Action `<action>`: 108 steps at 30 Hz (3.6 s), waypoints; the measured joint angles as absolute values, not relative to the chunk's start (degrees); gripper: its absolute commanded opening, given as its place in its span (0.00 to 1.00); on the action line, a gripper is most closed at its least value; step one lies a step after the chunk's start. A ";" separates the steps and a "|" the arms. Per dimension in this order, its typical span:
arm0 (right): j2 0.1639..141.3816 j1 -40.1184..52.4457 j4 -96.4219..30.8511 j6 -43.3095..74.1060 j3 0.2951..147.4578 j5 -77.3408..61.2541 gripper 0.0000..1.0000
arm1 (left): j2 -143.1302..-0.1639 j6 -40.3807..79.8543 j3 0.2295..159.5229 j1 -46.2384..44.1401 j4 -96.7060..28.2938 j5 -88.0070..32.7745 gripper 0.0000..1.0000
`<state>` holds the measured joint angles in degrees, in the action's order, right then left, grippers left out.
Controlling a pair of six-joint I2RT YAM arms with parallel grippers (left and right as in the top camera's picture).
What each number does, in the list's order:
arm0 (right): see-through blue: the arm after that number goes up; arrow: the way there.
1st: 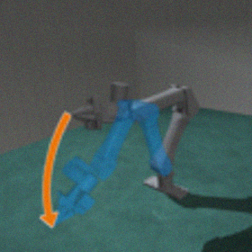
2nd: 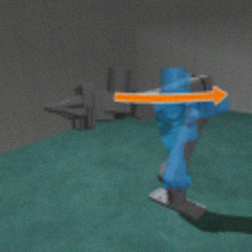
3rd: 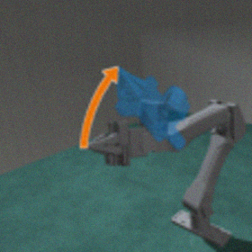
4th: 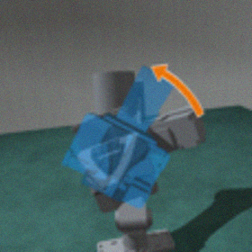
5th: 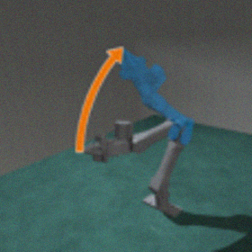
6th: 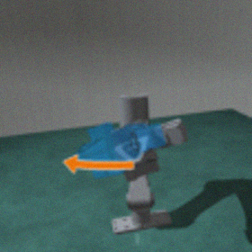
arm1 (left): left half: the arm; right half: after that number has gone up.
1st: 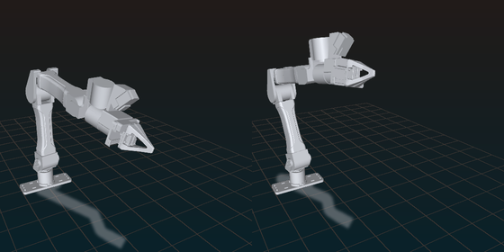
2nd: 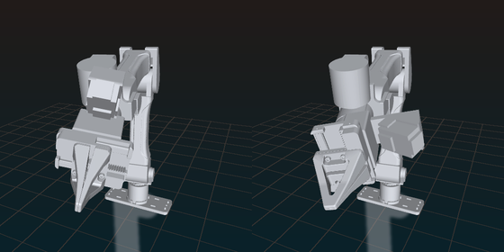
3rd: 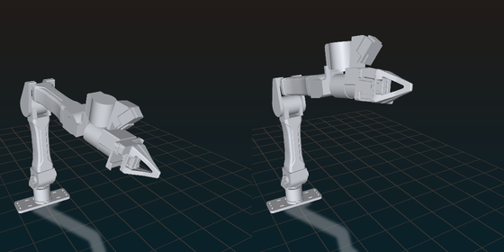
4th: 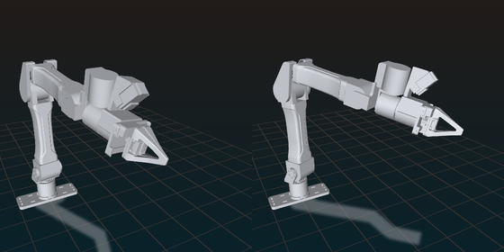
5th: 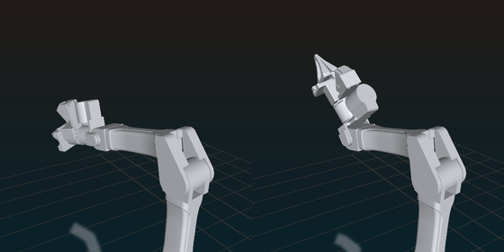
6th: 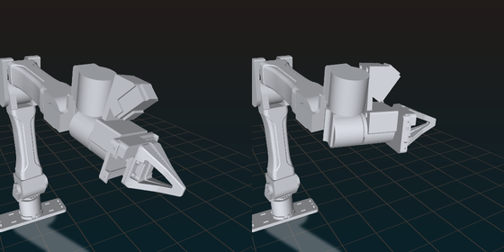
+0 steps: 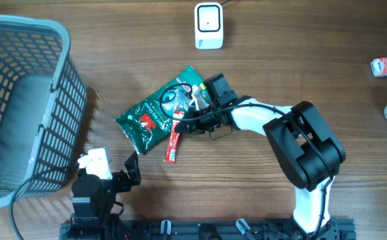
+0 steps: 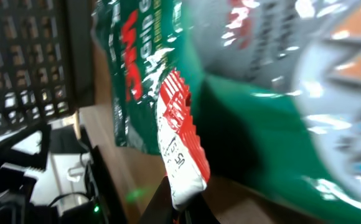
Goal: Scan the item barcode
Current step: 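Reach the right gripper to the red sachets and grasp them, then present the red sachets to the scanner with the right gripper, then carry the red sachets right and release them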
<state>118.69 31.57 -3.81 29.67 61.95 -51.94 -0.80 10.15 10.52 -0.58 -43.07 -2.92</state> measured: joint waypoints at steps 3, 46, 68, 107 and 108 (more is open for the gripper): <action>118.72 31.48 -3.77 28.88 61.95 -55.37 0.04 | -0.80 10.15 10.52 -0.56 -43.07 -2.92 1.00; 104.68 24.05 47.70 -17.17 61.21 1.17 0.05 | -0.80 10.15 10.52 -0.56 -43.11 -2.92 1.00; 136.20 27.73 50.78 -46.41 84.16 4.73 0.04 | -0.80 10.15 10.52 -0.56 -43.09 -2.92 1.00; 108.05 -7.60 -27.66 5.67 86.41 19.25 1.00 | -0.80 10.15 10.52 -0.56 -43.09 -2.92 1.00; 106.98 -4.19 -29.21 5.69 86.59 11.42 1.00 | -0.80 10.15 10.52 -0.56 -43.07 -2.92 1.00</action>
<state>106.98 -4.19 -29.21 5.69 86.59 11.42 -0.80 10.15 10.52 -0.56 -43.07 -2.92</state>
